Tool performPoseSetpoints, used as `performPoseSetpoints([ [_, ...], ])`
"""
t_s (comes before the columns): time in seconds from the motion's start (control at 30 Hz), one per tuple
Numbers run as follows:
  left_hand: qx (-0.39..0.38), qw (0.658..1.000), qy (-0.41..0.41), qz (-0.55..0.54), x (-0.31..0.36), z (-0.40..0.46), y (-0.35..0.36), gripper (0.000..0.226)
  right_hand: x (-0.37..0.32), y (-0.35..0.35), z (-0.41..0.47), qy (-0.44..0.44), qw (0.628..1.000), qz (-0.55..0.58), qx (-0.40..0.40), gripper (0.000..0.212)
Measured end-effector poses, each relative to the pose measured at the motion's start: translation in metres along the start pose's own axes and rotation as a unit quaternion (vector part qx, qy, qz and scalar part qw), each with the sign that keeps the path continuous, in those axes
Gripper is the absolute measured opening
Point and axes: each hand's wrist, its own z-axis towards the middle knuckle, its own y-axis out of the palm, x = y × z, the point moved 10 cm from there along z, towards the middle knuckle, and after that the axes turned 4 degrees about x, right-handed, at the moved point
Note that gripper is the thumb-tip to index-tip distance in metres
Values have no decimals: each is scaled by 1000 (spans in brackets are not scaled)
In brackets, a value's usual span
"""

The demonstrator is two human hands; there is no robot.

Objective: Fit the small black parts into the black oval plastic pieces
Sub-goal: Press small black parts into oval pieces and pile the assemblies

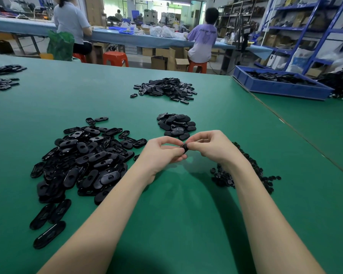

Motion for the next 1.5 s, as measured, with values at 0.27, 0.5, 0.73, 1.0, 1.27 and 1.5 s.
performPoseSetpoints([
  [0.27,2,1000,4,-9,3,-2,0,16,0,-2,2,-9,1000,-6,12,5],
  [0.5,4,1000,14,-5,5,-1,-2,17,-1,0,4,-15,1000,-8,12,3],
  [0.73,9,999,27,16,7,0,-5,15,1,0,2,-2,1000,15,13,17],
  [1.0,-25,999,7,19,8,0,-3,10,16,2,-2,60,995,71,-36,18],
  [1.27,-40,998,16,49,10,-1,-2,8,20,15,-4,80,987,104,-90,11],
  [1.5,4,996,26,81,9,0,-7,6,14,9,-3,50,995,59,-68,10],
])
